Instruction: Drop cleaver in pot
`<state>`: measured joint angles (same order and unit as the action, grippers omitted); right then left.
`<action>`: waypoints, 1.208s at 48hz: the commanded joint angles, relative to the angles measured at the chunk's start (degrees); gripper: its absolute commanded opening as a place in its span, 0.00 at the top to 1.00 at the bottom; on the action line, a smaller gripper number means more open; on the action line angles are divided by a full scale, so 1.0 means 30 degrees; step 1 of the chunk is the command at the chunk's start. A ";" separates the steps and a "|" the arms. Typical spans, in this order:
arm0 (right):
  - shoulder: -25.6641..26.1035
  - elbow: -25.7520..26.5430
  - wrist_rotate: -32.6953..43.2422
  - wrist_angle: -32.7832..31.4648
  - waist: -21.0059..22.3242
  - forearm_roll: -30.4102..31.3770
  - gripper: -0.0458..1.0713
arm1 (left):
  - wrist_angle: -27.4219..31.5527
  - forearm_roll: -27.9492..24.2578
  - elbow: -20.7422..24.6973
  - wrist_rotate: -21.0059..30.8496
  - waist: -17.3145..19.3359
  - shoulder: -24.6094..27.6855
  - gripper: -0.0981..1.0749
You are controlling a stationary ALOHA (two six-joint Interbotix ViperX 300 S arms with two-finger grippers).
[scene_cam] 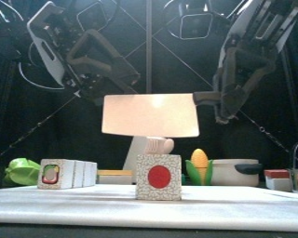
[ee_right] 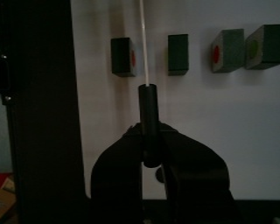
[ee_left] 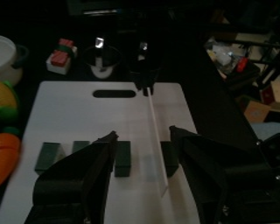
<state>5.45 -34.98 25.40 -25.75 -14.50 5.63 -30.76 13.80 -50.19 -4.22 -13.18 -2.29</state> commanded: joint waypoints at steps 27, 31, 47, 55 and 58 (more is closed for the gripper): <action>0.4307 0.1230 0.5830 -0.6826 0.2549 -0.0996 0.68 | 0.5596 -0.3516 -0.1377 -0.0029 0.2314 -0.6504 0.18; 0.4775 0.1289 0.6123 -0.7412 0.2959 -0.1289 0.68 | 0.5654 -0.3691 -0.1846 -0.0029 0.2432 -0.7090 0.18; 0.7178 0.0498 0.7969 -0.9902 0.5684 -0.2959 0.68 | 0.5771 -0.2402 -0.3896 0.0000 0.2725 -0.9609 0.18; 0.8848 -0.0586 0.8789 -1.0986 0.7734 -0.3076 0.68 | 0.5771 -0.2402 -0.4336 0.0029 0.2695 -1.0137 0.18; 0.9287 -0.1055 0.8848 -1.1074 0.8672 -0.3047 0.68 | 0.5771 -0.2402 -0.4424 0.0029 0.2666 -1.0195 0.18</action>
<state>30.76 -37.35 51.68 -58.62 7.73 -3.60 -13.27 6.59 -63.98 -4.04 -5.19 -32.61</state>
